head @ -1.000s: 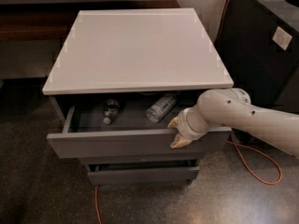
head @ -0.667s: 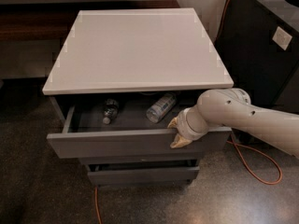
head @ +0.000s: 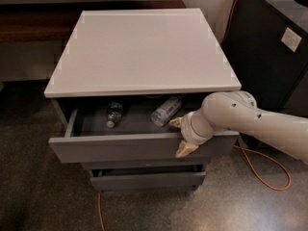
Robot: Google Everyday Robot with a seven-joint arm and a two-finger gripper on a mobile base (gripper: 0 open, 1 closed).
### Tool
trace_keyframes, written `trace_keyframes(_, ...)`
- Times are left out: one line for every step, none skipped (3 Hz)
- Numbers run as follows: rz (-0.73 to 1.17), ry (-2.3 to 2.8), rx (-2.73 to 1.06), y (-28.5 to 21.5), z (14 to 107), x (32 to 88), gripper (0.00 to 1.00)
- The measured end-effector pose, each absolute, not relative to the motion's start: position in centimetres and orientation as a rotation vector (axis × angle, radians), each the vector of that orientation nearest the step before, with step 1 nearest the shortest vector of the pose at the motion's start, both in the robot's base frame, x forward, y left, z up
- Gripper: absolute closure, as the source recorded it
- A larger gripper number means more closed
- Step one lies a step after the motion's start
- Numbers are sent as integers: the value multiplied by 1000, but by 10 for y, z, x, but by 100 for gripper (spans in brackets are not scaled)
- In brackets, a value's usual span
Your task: Pick water bottle from top drawer and place on counter
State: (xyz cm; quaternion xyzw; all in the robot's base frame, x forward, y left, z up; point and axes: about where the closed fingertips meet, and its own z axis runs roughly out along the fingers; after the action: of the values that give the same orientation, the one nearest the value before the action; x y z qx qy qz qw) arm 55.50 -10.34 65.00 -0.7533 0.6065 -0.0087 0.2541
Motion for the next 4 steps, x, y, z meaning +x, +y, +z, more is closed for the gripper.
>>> trace_keyframes(45, 1595, -2066, -86, 665, 524, 0)
trace_keyframes(87, 1517, -2072, -68, 692, 494, 0)
trace_keyframes(58, 1463, -2067, -60, 721, 489, 0)
trace_keyframes(76, 1496, -2042, -67, 740, 516, 20)
